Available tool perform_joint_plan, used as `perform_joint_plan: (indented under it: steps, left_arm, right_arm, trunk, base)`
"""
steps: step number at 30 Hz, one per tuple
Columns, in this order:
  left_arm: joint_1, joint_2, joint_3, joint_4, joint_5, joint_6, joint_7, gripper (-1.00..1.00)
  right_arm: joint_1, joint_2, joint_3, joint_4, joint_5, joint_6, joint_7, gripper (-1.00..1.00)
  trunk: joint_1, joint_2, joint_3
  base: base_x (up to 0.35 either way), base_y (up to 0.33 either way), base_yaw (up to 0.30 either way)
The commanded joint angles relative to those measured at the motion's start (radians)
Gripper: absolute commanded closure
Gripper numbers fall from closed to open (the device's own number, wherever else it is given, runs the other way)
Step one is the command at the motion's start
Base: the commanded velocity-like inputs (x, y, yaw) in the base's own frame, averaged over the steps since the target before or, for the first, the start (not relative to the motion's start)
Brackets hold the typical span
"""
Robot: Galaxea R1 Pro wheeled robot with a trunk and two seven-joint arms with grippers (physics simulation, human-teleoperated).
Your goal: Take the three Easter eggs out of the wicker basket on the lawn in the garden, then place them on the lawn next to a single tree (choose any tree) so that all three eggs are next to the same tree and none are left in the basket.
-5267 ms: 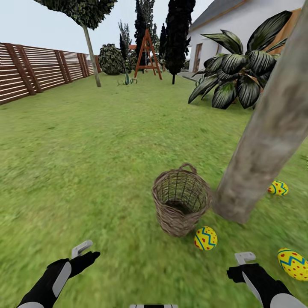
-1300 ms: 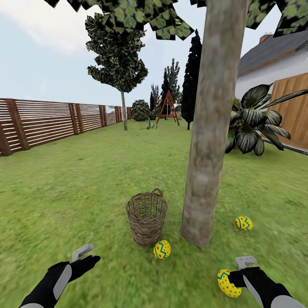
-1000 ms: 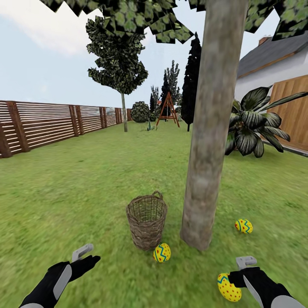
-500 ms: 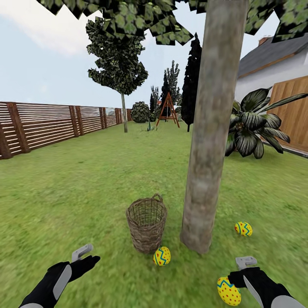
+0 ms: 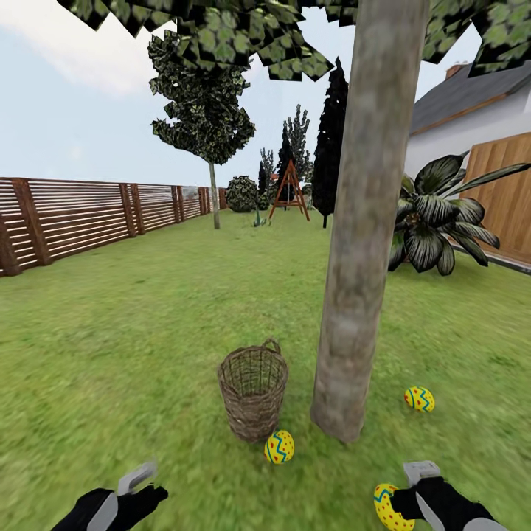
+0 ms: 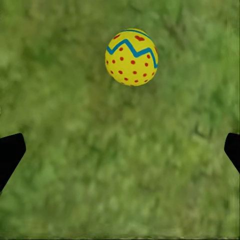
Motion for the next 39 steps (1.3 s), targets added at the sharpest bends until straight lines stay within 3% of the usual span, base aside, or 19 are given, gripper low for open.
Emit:
perform_joint_plan:
  steps: [1, 7, 11, 13, 19, 22, 33, 39]
  left_arm:
    - [0.000, 0.001, 0.007, 0.019, 0.000, 0.006, -0.003, -1.00]
    - [0.000, 0.009, 0.007, 0.125, -0.020, 0.004, -0.007, -1.00]
    - [0.000, 0.012, 0.008, 0.141, -0.099, 0.003, -0.010, -1.00]
    - [0.000, 0.012, 0.008, 0.148, -0.110, 0.004, -0.011, -1.00]
    - [0.000, 0.030, 0.010, 0.299, -0.115, 0.001, -0.010, -1.00]
    - [0.000, 0.040, 0.010, 0.312, -0.116, 0.001, -0.010, -1.00]
    - [0.000, 0.042, 0.010, 0.317, -0.116, 0.001, -0.005, -1.00]
    - [0.001, 0.043, 0.010, 0.323, -0.115, 0.004, -0.007, -1.00]
  right_arm:
    - [0.000, 0.002, 0.003, 0.016, 0.007, -0.001, 0.003, -1.00]
    - [0.000, 0.009, 0.004, 0.104, 0.007, -0.075, 0.005, -1.00]
    - [0.000, 0.006, 0.003, 0.149, 0.007, -0.113, 0.008, -1.00]
    - [0.000, 0.004, 0.004, 0.165, 0.007, -0.116, 0.008, -1.00]
    - [0.000, 0.003, 0.004, 0.197, 0.007, -0.123, 0.005, -1.00]
    - [0.000, 0.004, 0.004, 0.199, 0.008, -0.123, 0.006, -1.00]
    - [0.000, 0.006, 0.005, 0.192, 0.009, -0.120, 0.006, -1.00]
    - [0.000, -0.002, 0.004, 0.200, 0.008, -0.122, 0.004, -1.00]
  trunk:
    - [-0.004, 0.007, 0.002]
    - [-0.027, 0.049, 0.021]
    - [-0.042, 0.077, 0.033]
    - [-0.050, 0.091, 0.040]
    - [-0.073, 0.133, 0.059]
    - [-0.085, 0.154, 0.068]
    - [-0.085, 0.154, 0.068]
    - [-0.108, 0.196, 0.087]
  base:
    - [0.000, 0.000, 0.000]
    - [0.000, 0.000, 0.000]
    - [0.000, 0.000, 0.000]
    - [0.000, 0.000, 0.000]
    - [0.000, 0.000, 0.000]
    - [0.000, 0.000, 0.000]
    - [0.000, 0.000, 0.000]
    - [0.000, 0.000, 0.000]
